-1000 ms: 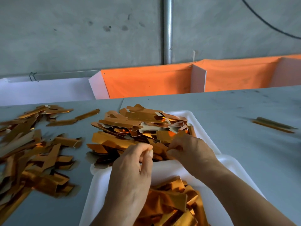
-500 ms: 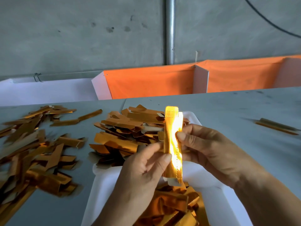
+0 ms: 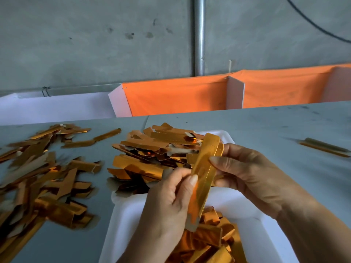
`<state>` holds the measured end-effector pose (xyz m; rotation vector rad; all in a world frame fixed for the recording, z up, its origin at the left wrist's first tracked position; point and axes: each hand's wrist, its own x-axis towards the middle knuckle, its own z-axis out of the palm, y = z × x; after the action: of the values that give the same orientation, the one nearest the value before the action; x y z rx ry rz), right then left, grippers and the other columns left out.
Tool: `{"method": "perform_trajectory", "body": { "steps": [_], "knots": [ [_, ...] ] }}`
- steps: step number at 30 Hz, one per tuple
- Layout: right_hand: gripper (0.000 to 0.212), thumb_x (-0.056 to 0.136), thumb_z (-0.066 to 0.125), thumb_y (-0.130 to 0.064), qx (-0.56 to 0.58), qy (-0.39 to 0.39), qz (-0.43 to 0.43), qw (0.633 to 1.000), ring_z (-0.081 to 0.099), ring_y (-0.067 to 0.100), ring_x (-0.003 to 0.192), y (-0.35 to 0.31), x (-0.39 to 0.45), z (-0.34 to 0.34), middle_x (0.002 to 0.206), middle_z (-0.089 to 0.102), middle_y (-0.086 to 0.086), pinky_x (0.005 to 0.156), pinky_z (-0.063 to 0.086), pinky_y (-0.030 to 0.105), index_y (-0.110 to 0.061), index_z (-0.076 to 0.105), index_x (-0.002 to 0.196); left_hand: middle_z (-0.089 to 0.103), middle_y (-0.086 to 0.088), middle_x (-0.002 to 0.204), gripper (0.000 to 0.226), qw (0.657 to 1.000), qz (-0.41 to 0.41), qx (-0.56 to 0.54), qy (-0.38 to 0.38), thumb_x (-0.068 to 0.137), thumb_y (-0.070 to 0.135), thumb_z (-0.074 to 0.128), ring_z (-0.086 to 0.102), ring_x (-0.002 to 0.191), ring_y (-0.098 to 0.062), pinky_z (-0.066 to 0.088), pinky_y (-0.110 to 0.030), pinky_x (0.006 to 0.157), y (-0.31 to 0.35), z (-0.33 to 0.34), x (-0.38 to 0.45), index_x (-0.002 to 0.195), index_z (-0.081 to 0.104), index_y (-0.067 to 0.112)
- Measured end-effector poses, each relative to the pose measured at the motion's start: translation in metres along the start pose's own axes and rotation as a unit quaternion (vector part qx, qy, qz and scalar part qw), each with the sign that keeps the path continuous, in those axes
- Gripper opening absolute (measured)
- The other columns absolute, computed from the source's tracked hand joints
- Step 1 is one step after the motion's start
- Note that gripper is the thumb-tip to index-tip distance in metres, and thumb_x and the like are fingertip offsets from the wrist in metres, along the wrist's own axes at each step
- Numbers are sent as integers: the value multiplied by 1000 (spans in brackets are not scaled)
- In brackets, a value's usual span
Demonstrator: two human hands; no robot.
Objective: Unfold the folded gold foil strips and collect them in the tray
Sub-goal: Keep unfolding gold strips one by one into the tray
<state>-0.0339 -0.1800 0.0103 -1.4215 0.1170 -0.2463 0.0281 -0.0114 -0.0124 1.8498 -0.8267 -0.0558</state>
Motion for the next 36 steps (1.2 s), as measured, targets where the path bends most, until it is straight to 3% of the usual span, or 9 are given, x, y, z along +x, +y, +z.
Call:
{"method": "perform_trajectory", "body": {
  "steps": [4,7,13,17,22,27,31,34,36],
  "knots": [
    [27,71,70,-23,46,13,-17,999,65,13,66,-3,-1,1,78,69,5,57,53,20,-17,70,97,56,9,79,32,999,3,43,20,84,52,32,53,79,11,39,-4,62,4,3,-1,93,57,33],
    [17,77,68,-17,-8,55,-32,998,69,15,70,-5,-1,1,83,71,6,56,52,18,-19,72,94,59,15,73,37,1000,-2,16,0,80,59,31,58,72,6,43,-10,58,7,2,-2,91,56,34],
    [7,84,64,-7,96,168,11,981,67,13,59,-5,2,-8,65,68,5,51,53,18,-6,57,83,67,15,97,52,987,-7,-145,-61,73,48,71,66,87,-1,51,-11,65,12,0,-6,122,50,45],
    [18,68,66,-9,183,125,93,971,64,13,53,-4,2,-6,67,67,13,47,54,20,-1,63,83,67,11,106,47,991,57,-124,-11,73,44,74,65,98,-5,51,-12,72,13,0,-7,117,56,47],
    [25,72,62,-2,190,68,154,967,67,16,51,1,2,1,66,68,17,44,53,22,1,63,97,63,14,119,58,985,97,-132,49,69,43,73,59,113,-12,50,-32,87,15,-1,-7,122,50,45],
    [25,72,64,-4,181,16,179,967,69,18,57,2,1,8,70,68,16,50,56,24,2,62,96,67,10,117,64,969,109,-191,112,70,27,79,67,100,-12,51,-14,77,15,0,-4,126,48,32],
    [19,83,64,-6,117,-18,217,969,72,22,67,1,-1,13,77,69,16,54,58,27,0,60,101,64,16,119,56,979,128,-119,109,72,39,74,64,105,-10,48,-20,83,14,-4,-5,122,49,38],
    [11,91,62,-16,-113,16,198,973,73,16,73,-1,-3,14,87,73,8,62,58,27,-10,62,102,61,14,123,47,985,137,-53,91,73,49,68,54,118,-2,39,-10,93,14,-5,-7,118,55,44],
    [3,92,61,-22,-293,90,112,945,67,2,57,-2,-4,14,81,68,-1,53,51,16,-19,62,93,58,20,125,51,988,130,-54,70,73,52,65,48,124,2,38,-12,98,14,-3,-7,123,55,42]
  ]
}}
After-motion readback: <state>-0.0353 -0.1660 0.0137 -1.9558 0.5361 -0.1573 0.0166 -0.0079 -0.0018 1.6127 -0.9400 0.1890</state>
